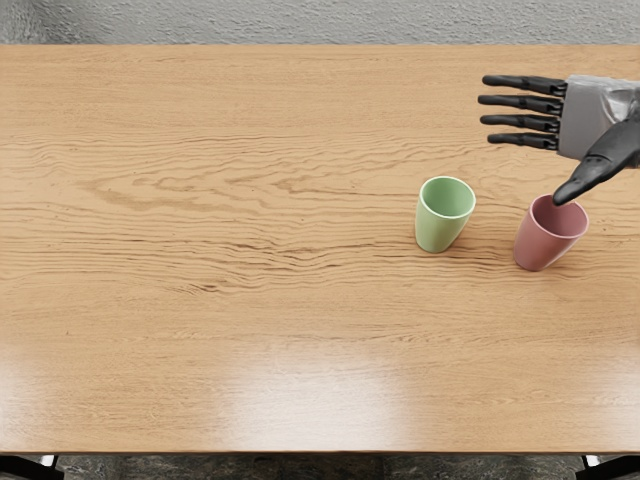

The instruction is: Pick up cup and place in cup with right hand

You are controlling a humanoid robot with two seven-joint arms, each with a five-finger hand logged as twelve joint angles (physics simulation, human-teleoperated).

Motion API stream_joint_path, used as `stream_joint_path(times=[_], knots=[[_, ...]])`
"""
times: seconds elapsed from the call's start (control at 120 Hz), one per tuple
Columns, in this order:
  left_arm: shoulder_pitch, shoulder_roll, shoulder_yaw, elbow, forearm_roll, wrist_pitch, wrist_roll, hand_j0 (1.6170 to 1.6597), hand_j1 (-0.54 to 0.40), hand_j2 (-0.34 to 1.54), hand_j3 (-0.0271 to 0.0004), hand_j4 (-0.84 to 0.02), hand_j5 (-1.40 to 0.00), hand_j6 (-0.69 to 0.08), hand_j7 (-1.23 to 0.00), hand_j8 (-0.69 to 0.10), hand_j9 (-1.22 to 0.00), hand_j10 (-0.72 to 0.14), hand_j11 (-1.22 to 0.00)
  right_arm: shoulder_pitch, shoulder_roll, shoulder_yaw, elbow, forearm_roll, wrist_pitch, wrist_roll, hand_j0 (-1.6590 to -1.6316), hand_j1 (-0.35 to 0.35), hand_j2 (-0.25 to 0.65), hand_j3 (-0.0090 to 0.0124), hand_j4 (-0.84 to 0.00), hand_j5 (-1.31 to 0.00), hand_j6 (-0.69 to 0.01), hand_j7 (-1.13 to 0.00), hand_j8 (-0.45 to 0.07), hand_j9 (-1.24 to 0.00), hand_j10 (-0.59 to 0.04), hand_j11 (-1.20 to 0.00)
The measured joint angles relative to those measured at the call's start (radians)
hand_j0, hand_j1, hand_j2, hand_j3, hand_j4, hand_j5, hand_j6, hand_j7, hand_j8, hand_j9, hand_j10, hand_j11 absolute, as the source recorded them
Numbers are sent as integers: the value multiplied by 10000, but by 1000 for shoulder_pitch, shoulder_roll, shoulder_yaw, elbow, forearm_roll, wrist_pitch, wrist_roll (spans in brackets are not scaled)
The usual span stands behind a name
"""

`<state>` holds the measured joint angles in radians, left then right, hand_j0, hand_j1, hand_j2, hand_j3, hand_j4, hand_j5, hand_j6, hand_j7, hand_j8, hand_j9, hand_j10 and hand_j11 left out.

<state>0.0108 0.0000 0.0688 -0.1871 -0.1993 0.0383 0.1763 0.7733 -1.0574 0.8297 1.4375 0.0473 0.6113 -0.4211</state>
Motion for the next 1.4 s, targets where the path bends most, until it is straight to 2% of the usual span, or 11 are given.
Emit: stream_joint_path(times=[0.117,0.208,0.283,0.367,0.417,0.525,0.608,0.85,1.042,1.267,1.4], knots=[[0,0,0,0,0,0,0,16581,3490,3,-2,-2,-3,-3,-2,-3,-2,-2,-2,48,17,-2,13,-54,0,-44,-16580,-3196,-40,0,-240,-328,-235,-330,-239,-328,-243,-328],[0,0,0,0,0,0,0,16581,3490,3,-1,-2,-3,-3,-2,-3,-2,-2,-2,130,77,-6,15,-299,0,-60,-16580,-3200,-38,0,-243,-326,-240,-327,-243,-326,-245,-326],[0,0,0,0,0,0,0,16581,3490,2,-1,-3,-3,-3,-2,-3,-2,-2,-2,207,174,-15,18,-528,0,-122,-16580,-3223,-34,0,-231,-303,-231,-303,-231,-302,-232,-302],[0,0,0,0,0,0,0,16581,3490,2,-1,-3,-2,-4,-2,-3,-1,-2,-1,263,281,-35,41,-735,-58,-159,-16581,-3226,-36,0,-235,-298,-238,-297,-236,-297,-233,-297],[0,0,0,0,0,0,0,16581,3490,2,-1,-3,-2,-4,-1,-3,-1,-2,-1,304,318,-90,61,-806,-127,-171,-16581,-3105,-57,0,-339,-430,-344,-428,-340,-429,-336,-428],[0,0,0,0,0,0,0,16581,3491,1,-1,-3,-1,-4,-1,-3,-1,-2,-1,443,383,-295,89,-875,-284,-183,-16581,-2681,-127,0,-697,-888,-705,-886,-699,-887,-693,-887],[0,0,0,0,0,0,0,16581,3491,1,0,-3,-1,-4,-1,-4,-1,-3,0,494,421,-375,97,-895,-340,-187,-16581,-2437,-169,0,-903,-1152,-913,-1149,-905,-1151,-898,-1150],[0,0,0,0,0,0,0,16581,3491,1,0,-3,-1,-4,-1,-3,0,-2,0,517,441,-553,100,-939,-512,-189,-16581,-2688,-124,0,-702,-883,-715,-880,-706,-882,-696,-881],[0,0,0,0,0,0,0,16581,3491,1,0,-3,-1,-4,-1,-4,0,-2,0,510,421,-640,106,-975,-618,-190,-16581,-2929,-82,0,-506,-624,-521,-620,-510,-623,-499,-622],[0,0,0,0,0,0,0,16581,3491,1,0,-3,-1,-4,-1,-3,-1,-2,0,462,353,-678,191,-1012,-707,-190,-16581,-2651,-124,0,-744,-930,-761,-924,-749,-928,-737,-927],[0,0,0,0,0,0,0,16581,3491,1,0,-3,-1,-4,-1,-3,-1,-2,-1,439,360,-690,189,-1041,-749,-190,-16581,-2172,-202,0,-1147,-1451,-1166,-1446,-1153,-1450,-1140,-1448]])
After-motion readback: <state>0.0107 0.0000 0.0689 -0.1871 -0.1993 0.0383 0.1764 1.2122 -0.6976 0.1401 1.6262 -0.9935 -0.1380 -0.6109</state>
